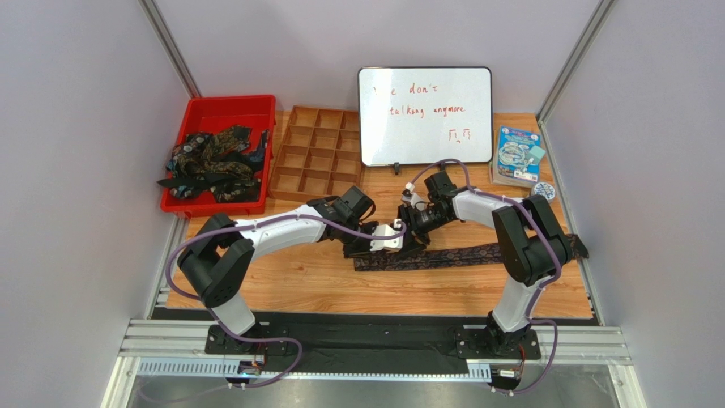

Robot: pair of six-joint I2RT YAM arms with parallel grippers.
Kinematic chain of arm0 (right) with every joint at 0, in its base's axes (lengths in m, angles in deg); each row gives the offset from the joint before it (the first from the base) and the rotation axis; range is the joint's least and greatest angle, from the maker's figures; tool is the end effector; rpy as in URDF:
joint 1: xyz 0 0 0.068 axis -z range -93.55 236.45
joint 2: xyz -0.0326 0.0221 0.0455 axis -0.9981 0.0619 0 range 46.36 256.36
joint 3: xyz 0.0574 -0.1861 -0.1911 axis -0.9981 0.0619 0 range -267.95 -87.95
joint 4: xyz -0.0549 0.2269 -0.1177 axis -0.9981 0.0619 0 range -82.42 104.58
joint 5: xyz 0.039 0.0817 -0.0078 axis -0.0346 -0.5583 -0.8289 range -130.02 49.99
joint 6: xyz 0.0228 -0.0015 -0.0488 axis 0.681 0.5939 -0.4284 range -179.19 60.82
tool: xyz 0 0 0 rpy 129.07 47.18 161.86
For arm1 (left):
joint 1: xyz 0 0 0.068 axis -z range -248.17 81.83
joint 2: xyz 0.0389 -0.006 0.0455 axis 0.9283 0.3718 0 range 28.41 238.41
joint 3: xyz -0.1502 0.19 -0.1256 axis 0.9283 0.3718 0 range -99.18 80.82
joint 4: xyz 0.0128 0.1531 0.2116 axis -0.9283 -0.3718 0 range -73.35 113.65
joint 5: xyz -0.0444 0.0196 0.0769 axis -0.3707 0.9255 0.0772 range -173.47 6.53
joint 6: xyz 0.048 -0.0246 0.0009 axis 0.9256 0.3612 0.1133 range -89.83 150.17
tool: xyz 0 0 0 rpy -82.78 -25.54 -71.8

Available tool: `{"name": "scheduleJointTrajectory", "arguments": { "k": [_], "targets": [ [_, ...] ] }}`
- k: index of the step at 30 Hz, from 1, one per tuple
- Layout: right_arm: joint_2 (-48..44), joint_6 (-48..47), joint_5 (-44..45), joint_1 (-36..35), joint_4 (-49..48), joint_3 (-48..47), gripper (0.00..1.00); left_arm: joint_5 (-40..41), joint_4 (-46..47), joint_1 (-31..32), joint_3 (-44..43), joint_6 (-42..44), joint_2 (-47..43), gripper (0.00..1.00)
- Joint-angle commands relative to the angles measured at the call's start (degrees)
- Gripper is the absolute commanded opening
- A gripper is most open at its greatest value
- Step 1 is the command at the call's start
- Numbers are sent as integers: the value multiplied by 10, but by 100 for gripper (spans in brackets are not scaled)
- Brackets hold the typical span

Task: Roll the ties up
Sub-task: Roll the tie at the center of the board.

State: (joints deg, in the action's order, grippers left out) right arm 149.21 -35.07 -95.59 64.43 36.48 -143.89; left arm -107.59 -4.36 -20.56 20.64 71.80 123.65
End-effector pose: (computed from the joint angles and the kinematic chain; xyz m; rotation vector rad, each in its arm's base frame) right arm 0.2791 0.1446 0.1419 0.1240 -2.6273 -1.4005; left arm 0.2100 -0.2517 0.1898 1.9468 1.7809 -0.5953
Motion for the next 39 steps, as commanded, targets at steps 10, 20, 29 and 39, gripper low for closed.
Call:
{"name": "scheduleJointTrajectory", "arguments": {
  "k": [10, 20, 29, 39],
  "targets": [
    [11, 17, 4, -24, -34, -15, 44, -15, 3, 7, -43, -19, 34, 34],
    [46, -34, 43, -15, 0, -15, 10, -6, -21, 6, -18, -14, -5, 48],
    [74, -51, 52, -13, 11, -22, 0, 3, -32, 7, 3, -5, -18, 75],
    [69, -33, 34, -14, -10, -16, 0, 37, -28, 43, -61, 0, 54, 88]
  ]
}}
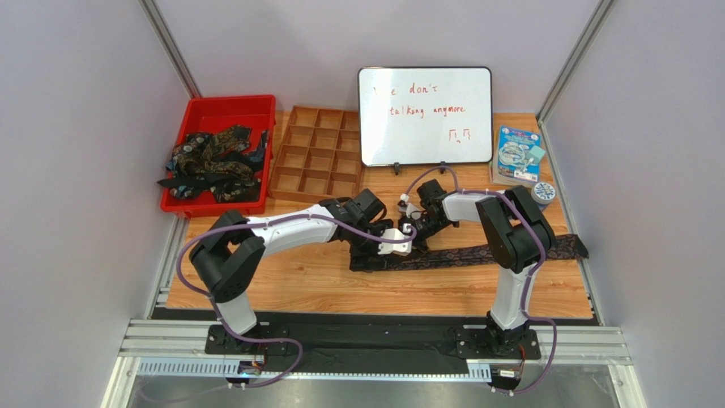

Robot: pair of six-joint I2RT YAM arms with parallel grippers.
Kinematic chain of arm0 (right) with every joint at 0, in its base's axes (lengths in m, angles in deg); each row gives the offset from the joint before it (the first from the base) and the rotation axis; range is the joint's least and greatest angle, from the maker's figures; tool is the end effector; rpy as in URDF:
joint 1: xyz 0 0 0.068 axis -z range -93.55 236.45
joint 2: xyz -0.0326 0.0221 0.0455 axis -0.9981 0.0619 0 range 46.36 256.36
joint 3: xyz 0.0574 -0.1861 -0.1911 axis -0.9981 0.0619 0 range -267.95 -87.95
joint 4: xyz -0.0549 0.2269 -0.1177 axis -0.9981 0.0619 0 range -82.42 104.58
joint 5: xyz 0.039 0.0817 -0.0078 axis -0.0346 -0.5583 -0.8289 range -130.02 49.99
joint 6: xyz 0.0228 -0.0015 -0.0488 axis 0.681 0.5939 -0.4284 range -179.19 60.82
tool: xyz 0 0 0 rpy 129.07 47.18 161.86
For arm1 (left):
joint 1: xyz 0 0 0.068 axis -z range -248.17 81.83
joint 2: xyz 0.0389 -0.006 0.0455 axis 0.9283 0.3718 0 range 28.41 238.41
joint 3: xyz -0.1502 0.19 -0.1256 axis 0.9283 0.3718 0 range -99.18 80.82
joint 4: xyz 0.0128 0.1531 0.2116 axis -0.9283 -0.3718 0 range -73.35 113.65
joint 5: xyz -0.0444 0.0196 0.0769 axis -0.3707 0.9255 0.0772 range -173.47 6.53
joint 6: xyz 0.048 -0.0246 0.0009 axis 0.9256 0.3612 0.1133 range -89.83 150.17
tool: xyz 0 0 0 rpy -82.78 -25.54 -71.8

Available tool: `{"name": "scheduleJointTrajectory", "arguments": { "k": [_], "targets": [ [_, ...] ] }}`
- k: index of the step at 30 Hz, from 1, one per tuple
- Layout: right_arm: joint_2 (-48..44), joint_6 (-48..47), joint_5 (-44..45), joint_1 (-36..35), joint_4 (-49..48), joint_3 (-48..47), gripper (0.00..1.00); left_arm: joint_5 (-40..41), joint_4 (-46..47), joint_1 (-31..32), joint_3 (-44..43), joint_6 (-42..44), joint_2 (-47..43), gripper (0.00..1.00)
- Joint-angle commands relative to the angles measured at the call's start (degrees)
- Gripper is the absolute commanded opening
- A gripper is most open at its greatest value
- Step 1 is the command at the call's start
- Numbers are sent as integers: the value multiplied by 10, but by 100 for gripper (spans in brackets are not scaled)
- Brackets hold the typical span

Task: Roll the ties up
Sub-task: Roll the tie at the center of the board.

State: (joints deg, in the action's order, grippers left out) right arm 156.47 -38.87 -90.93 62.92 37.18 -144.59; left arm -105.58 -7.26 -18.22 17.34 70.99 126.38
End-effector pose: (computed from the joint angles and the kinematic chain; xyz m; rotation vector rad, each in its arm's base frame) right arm 0.2791 0.1517 0.1047 0.1506 -2.6462 -1.2300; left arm 0.2067 -0.2668 0.1884 1.9955 1.8078 -0.5707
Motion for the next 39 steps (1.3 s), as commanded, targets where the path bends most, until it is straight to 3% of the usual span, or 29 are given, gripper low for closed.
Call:
{"name": "scheduleJointTrajectory", "arguments": {
  "k": [1, 5, 6, 12, 17, 21, 23, 24, 27, 28, 36, 39],
  "targets": [
    [-3, 8, -16, 2, -22, -8, 0, 18, 2, 22, -30, 8, 32, 88],
    [-8, 15, -23, 2, -30, -8, 0, 42, -8, 26, -30, 15, 53, 78],
    [-8, 16, -23, 2, -32, -9, 0, 45, -11, 26, -29, 18, 54, 68],
    [-12, 32, -36, 2, -42, -24, 0, 65, -28, 26, -35, 46, 64, 40],
    [-19, 36, -38, 1, -39, -29, 0, 75, -39, 25, -6, 96, 53, 34],
    [-11, 38, -34, 1, -41, -33, 0, 78, -44, 24, 5, 108, 42, 22],
    [-8, 37, -32, 0, -42, -32, 0, 70, -49, 23, 4, 107, 35, 30],
    [-4, 38, -33, -2, -42, -31, 0, 64, -49, 22, 3, 99, 31, 44],
    [-3, 38, -34, -2, -44, -31, 0, 39, -38, 23, -8, 76, 14, 66],
    [-5, 38, -34, -3, -45, -31, 0, 33, -37, 23, -14, 59, 16, 69],
    [-6, 47, -39, -1, -52, -33, 0, 42, -32, 30, -57, 12, 67, 73],
    [-7, 54, -45, -3, -54, -30, 0, 65, -27, 40, -57, 10, 81, 70]
  ]
}}
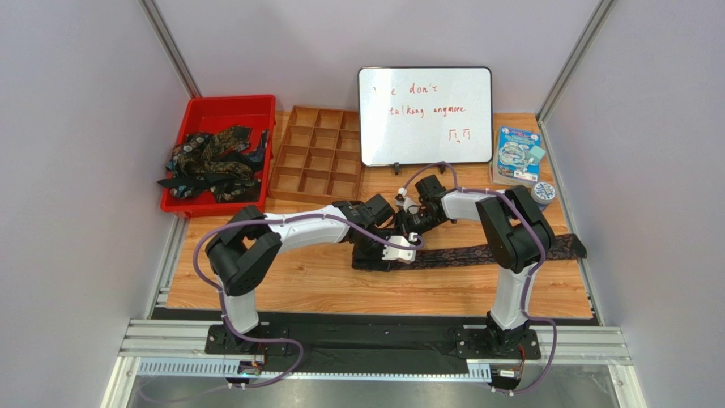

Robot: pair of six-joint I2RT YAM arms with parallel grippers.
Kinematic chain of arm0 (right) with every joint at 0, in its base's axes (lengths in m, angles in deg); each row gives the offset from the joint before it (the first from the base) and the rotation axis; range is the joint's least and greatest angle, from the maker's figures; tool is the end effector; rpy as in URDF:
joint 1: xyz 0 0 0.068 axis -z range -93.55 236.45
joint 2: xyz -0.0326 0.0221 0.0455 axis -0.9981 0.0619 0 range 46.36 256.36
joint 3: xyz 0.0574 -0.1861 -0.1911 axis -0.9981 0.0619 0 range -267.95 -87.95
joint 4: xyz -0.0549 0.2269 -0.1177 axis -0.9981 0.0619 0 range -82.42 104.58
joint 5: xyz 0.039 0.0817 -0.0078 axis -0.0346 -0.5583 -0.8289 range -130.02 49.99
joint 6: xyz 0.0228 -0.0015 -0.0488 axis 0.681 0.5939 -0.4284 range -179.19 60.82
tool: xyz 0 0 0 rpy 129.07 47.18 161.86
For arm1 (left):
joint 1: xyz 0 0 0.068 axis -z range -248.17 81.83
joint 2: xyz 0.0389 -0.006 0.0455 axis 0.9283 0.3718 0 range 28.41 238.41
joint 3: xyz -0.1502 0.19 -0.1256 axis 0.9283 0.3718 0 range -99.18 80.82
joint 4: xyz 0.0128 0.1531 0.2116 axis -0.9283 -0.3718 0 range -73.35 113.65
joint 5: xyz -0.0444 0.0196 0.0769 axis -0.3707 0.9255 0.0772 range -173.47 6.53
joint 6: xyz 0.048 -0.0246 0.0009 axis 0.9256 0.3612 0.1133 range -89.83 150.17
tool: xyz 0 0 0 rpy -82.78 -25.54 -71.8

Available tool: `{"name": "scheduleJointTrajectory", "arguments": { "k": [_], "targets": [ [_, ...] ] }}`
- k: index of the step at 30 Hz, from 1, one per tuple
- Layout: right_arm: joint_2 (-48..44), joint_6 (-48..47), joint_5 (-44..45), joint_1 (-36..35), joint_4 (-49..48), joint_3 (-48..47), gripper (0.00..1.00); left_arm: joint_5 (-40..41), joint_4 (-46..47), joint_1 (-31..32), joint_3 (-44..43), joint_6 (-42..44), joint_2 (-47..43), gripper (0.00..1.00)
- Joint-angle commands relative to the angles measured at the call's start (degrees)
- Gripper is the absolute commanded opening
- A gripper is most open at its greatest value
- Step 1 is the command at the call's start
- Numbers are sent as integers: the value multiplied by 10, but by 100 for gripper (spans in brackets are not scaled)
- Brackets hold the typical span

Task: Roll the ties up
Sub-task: Roll the tie at the center of the board.

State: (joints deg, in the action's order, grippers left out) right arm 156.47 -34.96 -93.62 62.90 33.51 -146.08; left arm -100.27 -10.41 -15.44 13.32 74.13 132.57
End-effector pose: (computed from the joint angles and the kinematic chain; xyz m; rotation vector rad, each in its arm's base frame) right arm 0.2900 0.1577 0.1125 0.1251 -2.6312 -1.3279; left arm 0.2054 -0.2870 0.1693 2.1355 1.8058 -0.4481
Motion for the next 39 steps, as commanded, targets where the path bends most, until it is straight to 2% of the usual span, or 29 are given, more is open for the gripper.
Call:
{"name": "scheduleJointTrajectory", "arguments": {
  "k": [1, 8, 15, 18, 23, 26, 30, 34, 39],
  "targets": [
    [-8, 16, -18, -3, -18, -15, 0, 22, 5, 12, -15, -21, 22, 68],
    [-3, 25, -23, -3, -23, -21, 0, 76, 17, 11, -4, 3, 34, 47],
    [-13, 28, -24, -3, -22, -24, 0, 42, 3, 11, 26, 31, 8, 38],
    [-3, 17, -7, -3, -13, -31, 0, 39, 1, 10, 24, 29, 4, 42],
    [29, -16, 25, 1, 8, -38, 0, 34, 15, 5, 35, 17, -26, 62],
    [40, -17, 32, 2, 13, -38, 0, 20, 15, -12, 46, 9, -55, 68],
    [43, -22, 43, 2, 14, -36, 0, 8, 32, -36, 76, -2, -97, 68],
    [49, -19, 52, 1, 13, -35, 0, 8, 49, -36, 91, -10, -100, 67],
    [50, -18, 54, 2, 14, -33, 0, 3, 66, -36, 85, -20, -92, 55]
  ]
}}
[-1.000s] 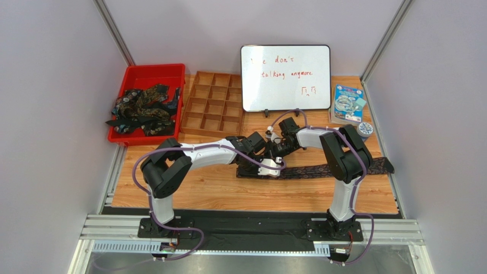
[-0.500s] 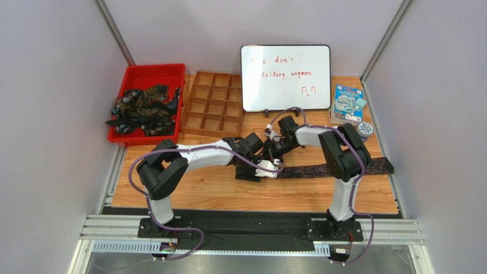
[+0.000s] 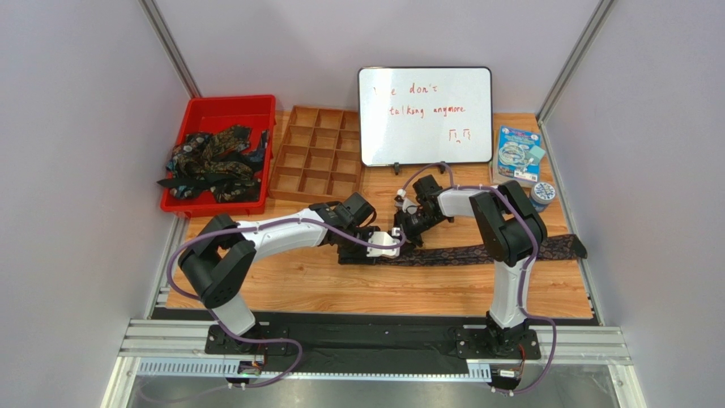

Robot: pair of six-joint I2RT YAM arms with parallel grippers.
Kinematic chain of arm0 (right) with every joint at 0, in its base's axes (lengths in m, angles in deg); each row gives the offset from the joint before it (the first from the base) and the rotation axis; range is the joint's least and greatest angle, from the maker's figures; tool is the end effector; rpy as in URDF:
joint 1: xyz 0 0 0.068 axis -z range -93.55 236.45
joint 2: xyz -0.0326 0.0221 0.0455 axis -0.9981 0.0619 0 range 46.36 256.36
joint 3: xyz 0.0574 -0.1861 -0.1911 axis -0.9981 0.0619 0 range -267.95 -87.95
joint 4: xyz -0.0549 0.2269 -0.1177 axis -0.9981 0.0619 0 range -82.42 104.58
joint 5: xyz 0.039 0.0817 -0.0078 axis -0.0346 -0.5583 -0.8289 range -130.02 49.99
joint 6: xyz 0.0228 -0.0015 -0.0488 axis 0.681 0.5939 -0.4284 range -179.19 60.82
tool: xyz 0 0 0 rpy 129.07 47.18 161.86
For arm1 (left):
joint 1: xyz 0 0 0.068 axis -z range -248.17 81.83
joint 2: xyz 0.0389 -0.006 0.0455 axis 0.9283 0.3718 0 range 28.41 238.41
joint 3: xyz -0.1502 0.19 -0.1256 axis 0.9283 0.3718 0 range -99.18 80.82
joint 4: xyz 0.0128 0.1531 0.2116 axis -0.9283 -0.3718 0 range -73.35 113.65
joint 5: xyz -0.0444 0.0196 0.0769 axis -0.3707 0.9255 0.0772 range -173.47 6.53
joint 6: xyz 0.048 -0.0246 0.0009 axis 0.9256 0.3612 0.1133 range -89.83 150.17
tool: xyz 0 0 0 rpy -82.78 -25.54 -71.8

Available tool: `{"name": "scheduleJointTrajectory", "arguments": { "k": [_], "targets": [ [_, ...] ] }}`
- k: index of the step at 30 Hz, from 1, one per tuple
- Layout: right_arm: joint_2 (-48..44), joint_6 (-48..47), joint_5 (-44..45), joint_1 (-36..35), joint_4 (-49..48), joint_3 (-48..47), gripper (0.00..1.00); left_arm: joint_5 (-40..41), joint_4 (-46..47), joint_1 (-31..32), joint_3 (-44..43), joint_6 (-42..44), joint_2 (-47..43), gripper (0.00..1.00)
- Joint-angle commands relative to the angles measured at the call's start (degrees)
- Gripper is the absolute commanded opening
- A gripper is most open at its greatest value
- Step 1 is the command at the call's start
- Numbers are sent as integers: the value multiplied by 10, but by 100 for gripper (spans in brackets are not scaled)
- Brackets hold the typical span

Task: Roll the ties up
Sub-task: Roll the tie at the center of the board.

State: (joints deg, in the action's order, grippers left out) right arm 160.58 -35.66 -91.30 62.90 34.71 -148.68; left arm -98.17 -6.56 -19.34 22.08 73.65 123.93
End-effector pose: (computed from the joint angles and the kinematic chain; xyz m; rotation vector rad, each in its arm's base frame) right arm 0.2987 0.1605 0.0982 0.1048 -2.6488 -1.2525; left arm 0.2039 -0.2469 0.1778 2.0179 1.8387 -0.3777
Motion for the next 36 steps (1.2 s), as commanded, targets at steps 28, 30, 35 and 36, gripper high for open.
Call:
{"name": "scheduleJointTrajectory", "arguments": {
  "k": [28, 30, 35, 36],
  "targets": [
    [17, -15, 32, 1, -4, -5, 0, -9, -14, 3, -42, 1, 43, 48],
    [18, -16, 32, 1, -3, -5, 0, -11, -6, 2, -40, -1, 33, 42],
    [22, -13, 33, 1, -5, -10, 0, -54, -5, 3, -59, -26, -5, 38],
    [23, -13, 32, 0, -5, -10, 0, -60, -11, 4, -66, -31, -5, 37]
  ]
}}
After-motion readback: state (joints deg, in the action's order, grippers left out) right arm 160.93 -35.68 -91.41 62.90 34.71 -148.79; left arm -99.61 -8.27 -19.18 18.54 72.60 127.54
